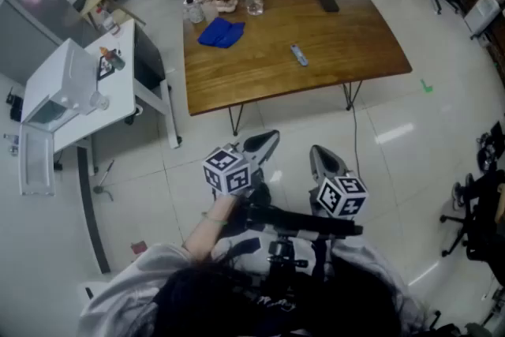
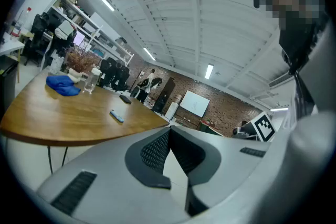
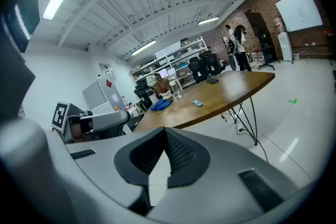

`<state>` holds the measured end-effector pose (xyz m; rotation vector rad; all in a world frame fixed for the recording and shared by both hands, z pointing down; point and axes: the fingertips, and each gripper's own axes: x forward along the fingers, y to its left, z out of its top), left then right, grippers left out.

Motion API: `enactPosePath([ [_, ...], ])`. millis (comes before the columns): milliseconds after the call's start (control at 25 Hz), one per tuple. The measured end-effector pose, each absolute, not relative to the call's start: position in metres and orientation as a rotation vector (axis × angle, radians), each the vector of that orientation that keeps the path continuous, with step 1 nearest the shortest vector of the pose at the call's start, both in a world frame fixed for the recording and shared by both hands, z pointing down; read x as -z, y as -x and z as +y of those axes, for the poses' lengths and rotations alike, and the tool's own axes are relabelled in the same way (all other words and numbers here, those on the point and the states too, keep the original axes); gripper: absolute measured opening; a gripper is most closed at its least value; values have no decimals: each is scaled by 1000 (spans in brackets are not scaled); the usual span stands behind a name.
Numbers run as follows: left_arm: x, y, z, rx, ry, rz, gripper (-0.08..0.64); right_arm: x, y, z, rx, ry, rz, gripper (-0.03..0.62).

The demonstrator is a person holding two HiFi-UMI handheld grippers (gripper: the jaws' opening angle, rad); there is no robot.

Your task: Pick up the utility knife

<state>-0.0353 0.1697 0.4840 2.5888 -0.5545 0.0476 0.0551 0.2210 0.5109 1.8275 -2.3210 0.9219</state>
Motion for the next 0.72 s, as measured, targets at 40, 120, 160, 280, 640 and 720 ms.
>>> enactPosePath([
  [40,-481,40,153,-42,-2591,-553,5,-510,-50,207,-923,-1836,-2320,9],
  [120,-477,49,122,-32,-2592,-549,6,-508,-40,181,-931,-1851,-2317,9],
  [160,-477,52,108,-30,-2590,-547,6,-508,-36,170,-940,-1857,-2314,9],
  [280,-483,59,77,-42,-2585,-529,6,-511,-27,144,-980,-1880,-2305,9],
  [640,-496,56,27,-37,-2550,-451,6,-523,-30,116,-997,-1932,-2178,9],
  [720,-500,54,21,-49,-2536,-444,6,-523,-36,112,-998,-1936,-2147,9],
])
